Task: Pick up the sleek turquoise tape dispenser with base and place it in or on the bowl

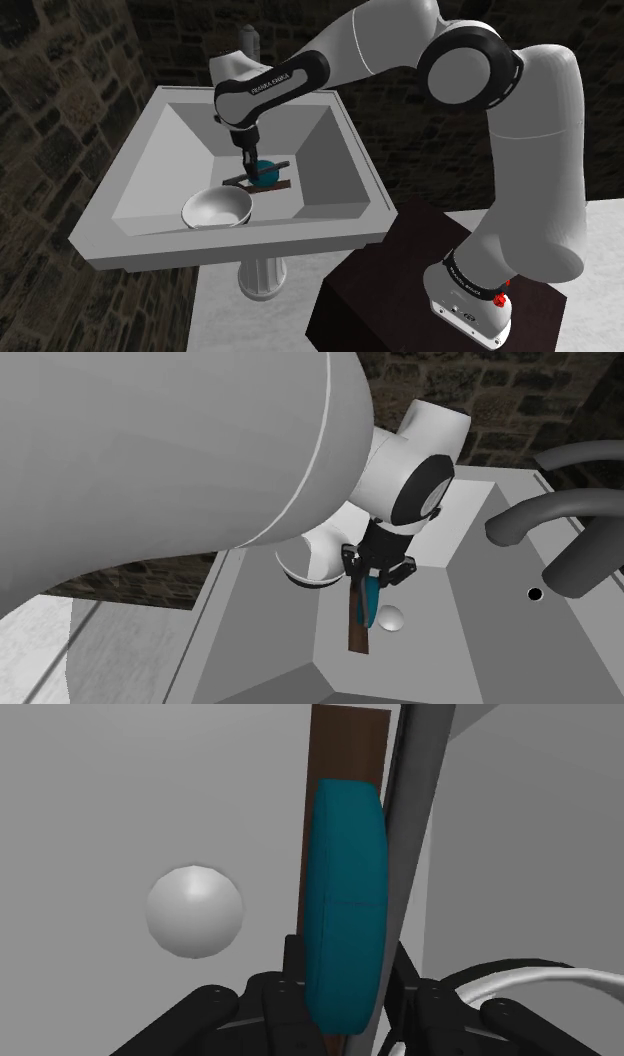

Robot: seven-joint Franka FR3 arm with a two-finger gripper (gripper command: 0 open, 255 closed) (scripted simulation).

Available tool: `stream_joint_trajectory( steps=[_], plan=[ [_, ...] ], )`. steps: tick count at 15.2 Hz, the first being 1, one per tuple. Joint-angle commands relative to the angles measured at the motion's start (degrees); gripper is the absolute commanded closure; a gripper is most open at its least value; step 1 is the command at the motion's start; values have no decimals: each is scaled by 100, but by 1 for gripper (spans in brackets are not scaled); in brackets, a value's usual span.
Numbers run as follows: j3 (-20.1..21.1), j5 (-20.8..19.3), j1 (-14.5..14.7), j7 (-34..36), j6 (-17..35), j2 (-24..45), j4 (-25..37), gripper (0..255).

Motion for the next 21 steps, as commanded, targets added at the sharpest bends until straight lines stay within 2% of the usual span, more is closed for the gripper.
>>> stream_joint_trajectory(
  steps=[1,21],
  plan=[
    [15,13,2,-2,-118,-101,17,255],
    [61,88,-13,-17,-1363,-673,694,255]
  ],
)
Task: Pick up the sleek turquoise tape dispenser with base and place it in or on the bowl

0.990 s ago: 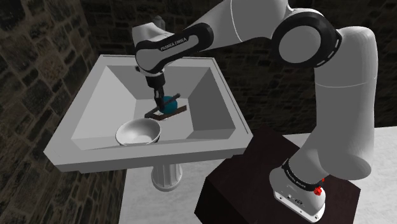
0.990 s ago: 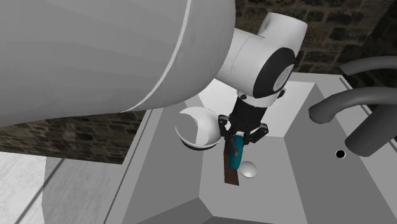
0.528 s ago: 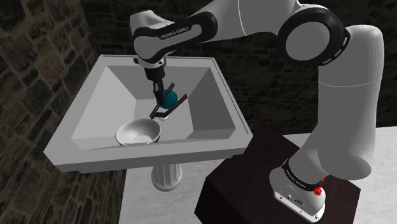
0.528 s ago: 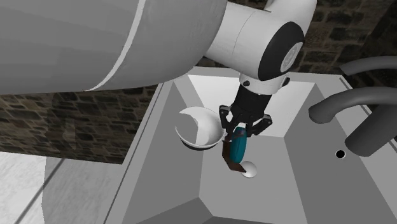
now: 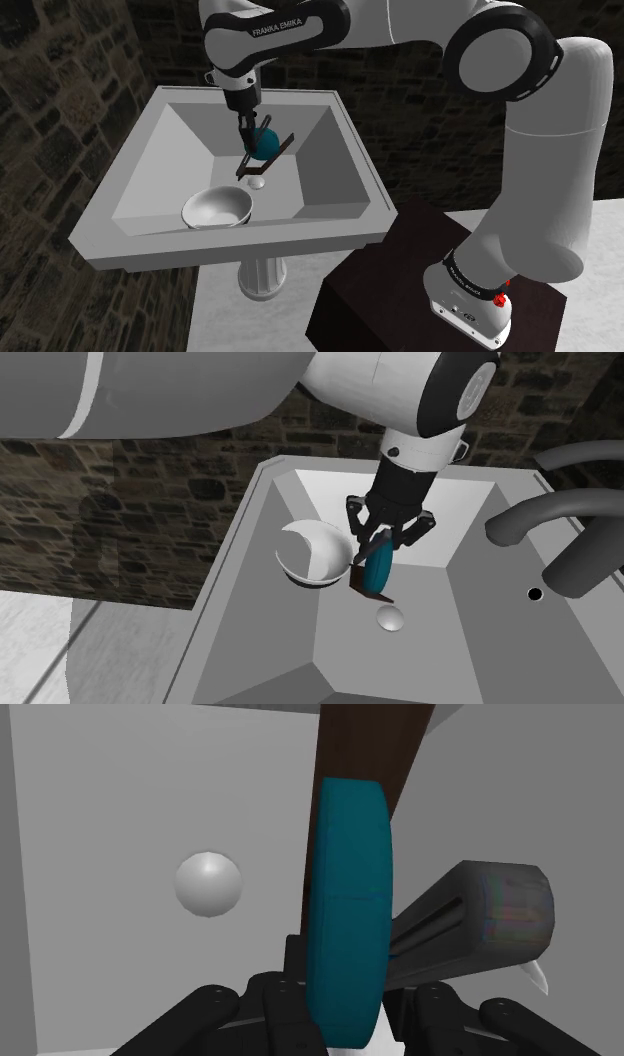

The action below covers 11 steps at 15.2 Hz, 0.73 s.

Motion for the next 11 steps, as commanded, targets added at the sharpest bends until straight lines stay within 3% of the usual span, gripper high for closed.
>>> stream_joint_trajectory(
  steps=[1,4,11],
  plan=[
    [5,6,3,2,-138,-43,95,255],
    [9,12,5,2,-316,-81,234,255],
    [242,27,609,793,-566,157,743,255]
  ],
)
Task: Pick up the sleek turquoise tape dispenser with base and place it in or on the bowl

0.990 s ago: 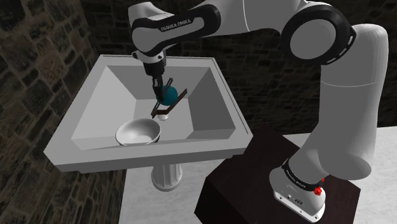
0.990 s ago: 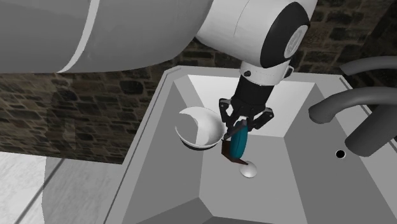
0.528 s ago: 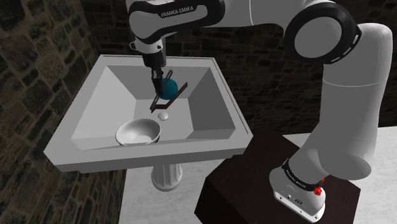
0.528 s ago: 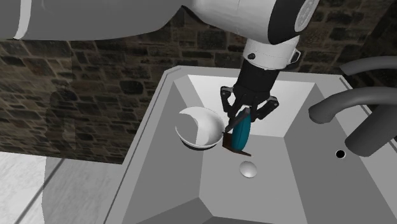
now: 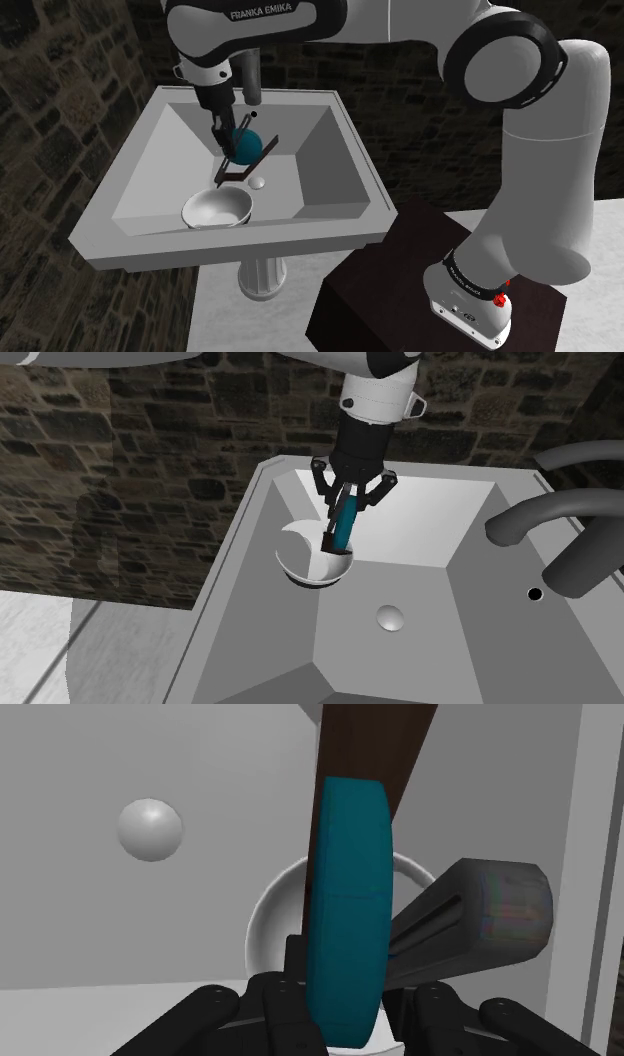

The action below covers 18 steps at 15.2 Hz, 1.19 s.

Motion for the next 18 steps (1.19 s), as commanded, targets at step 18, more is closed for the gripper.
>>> stream_joint_trajectory(
  steps=[18],
  plan=[
    [141,-51,524,641,628,558,-48,255]
  ],
)
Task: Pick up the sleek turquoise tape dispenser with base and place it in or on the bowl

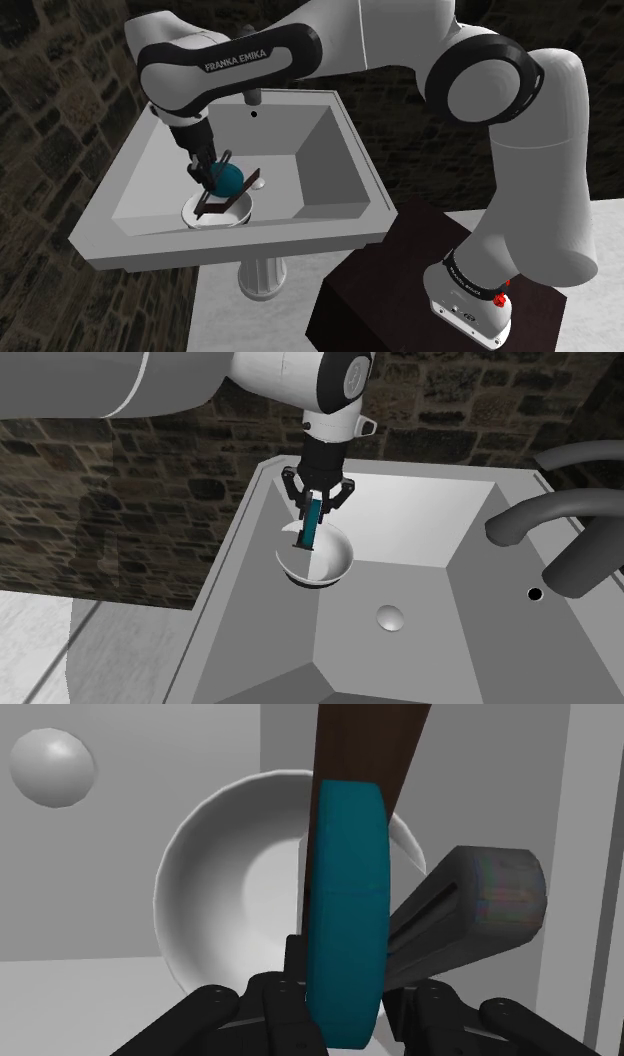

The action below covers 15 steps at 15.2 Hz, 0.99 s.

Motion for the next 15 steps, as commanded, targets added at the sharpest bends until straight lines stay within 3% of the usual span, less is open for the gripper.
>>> stream_joint_trajectory(
  steps=[1,11,12,15],
  plan=[
    [-2,-5,3,-1,139,46,-98,255],
    [-10,-16,3,-4,318,113,-211,255],
    [-12,-17,-2,-10,333,116,-223,0],
    [-12,-19,1,-9,328,124,-210,0]
  ],
)
